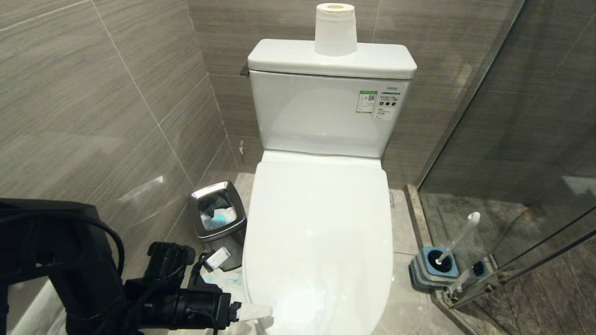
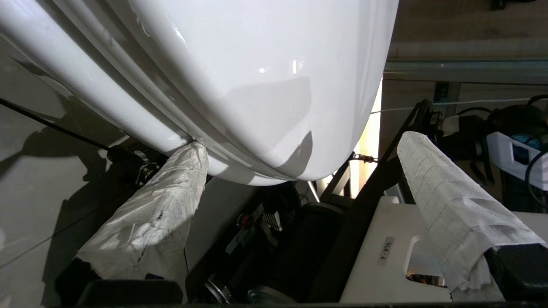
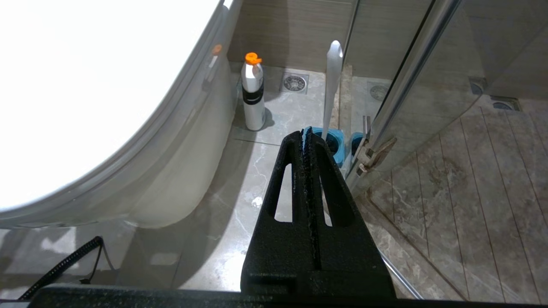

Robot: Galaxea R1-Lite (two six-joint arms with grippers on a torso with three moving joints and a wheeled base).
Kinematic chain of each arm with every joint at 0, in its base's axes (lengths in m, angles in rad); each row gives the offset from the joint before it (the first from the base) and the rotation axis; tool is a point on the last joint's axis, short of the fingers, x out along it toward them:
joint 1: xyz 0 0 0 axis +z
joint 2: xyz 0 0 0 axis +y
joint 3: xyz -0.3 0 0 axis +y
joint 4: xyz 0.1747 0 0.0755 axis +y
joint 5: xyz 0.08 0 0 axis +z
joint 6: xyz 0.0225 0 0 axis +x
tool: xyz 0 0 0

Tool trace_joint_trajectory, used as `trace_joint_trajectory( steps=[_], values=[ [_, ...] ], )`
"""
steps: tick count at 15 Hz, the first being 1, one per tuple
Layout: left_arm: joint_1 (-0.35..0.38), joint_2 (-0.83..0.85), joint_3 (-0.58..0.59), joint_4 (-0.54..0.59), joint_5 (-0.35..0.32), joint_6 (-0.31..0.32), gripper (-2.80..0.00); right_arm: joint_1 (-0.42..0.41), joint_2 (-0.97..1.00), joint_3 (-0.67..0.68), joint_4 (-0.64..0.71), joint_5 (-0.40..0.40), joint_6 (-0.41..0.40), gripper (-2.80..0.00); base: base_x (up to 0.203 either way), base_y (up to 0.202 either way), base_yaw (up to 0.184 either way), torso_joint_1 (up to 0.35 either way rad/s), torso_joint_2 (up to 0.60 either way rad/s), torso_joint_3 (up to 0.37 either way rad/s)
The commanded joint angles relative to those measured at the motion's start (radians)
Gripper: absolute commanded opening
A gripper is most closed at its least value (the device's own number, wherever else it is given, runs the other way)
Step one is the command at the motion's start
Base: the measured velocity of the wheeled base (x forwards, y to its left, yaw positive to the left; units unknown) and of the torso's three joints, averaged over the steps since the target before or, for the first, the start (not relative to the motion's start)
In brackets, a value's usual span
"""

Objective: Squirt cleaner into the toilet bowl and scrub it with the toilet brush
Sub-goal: Use the left hand to lift the toilet lid slightly

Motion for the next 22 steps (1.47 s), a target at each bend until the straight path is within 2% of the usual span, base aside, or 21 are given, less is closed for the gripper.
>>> trace_joint_trajectory(
  steps=[1, 3, 5, 10, 13, 17, 19, 21, 22],
  values=[
    [-0.020, 0.003, -0.001, -0.081, -0.012, -0.087, 0.00, 0.000, 0.002, 0.000, 0.000, 0.000, 0.000, -2.80, 0.000, 0.000, 0.000, 0.000, 0.00, 0.000],
    [-0.039, 0.003, 0.002, -0.183, -0.012, -0.215, 0.00, 0.000, 0.002, 0.000, 0.000, 0.000, 0.000, -2.80, 0.000, 0.000, 0.000, 0.015, 0.01, -0.004],
    [-0.055, 0.002, 0.008, -0.270, -0.011, -0.314, 0.00, 0.000, 0.002, 0.001, 0.001, 0.000, 0.000, -2.80, 0.000, 0.000, 0.000, 0.000, 0.00, 0.000],
    [-0.027, -0.021, 0.038, -0.357, -0.014, -0.388, 0.00, 0.000, 0.002, 0.000, 0.000, 0.000, 0.000, -2.80, 0.000, 0.000, 0.000, 0.000, 0.00, 0.000],
    [-0.003, -0.048, 0.091, -0.447, -0.014, -0.446, 0.00, 0.000, 0.002, 0.000, 0.000, 0.000, 0.000, -2.80, 0.000, 0.000, 0.000, 0.000, 0.00, 0.000],
    [0.021, -0.092, 0.142, -0.469, -0.016, -0.458, 0.00, 0.000, 0.002, 0.001, 0.001, 0.000, -0.001, -2.80, 0.000, 0.000, 0.000, 0.000, 0.00, 0.000],
    [0.016, -0.101, 0.185, -0.494, -0.040, -0.476, 0.00, 0.000, 0.002, 0.000, 0.001, 0.000, 0.000, -2.80, 0.000, 0.000, 0.000, 0.000, 0.00, 0.000],
    [0.003, -0.112, 0.199, -0.542, -0.044, -0.564, 0.00, 0.000, 0.002, 0.000, 0.000, 0.000, 0.000, -2.80, 0.000, 0.000, 0.000, 0.000, 0.00, 0.000],
    [-0.004, -0.117, 0.199, -0.580, -0.044, -0.638, 0.00, 0.000, 0.002, 0.000, 0.000, 0.000, 0.000, -2.80, 0.000, 0.000, 0.000, 0.000, 0.00, 0.000]
  ],
)
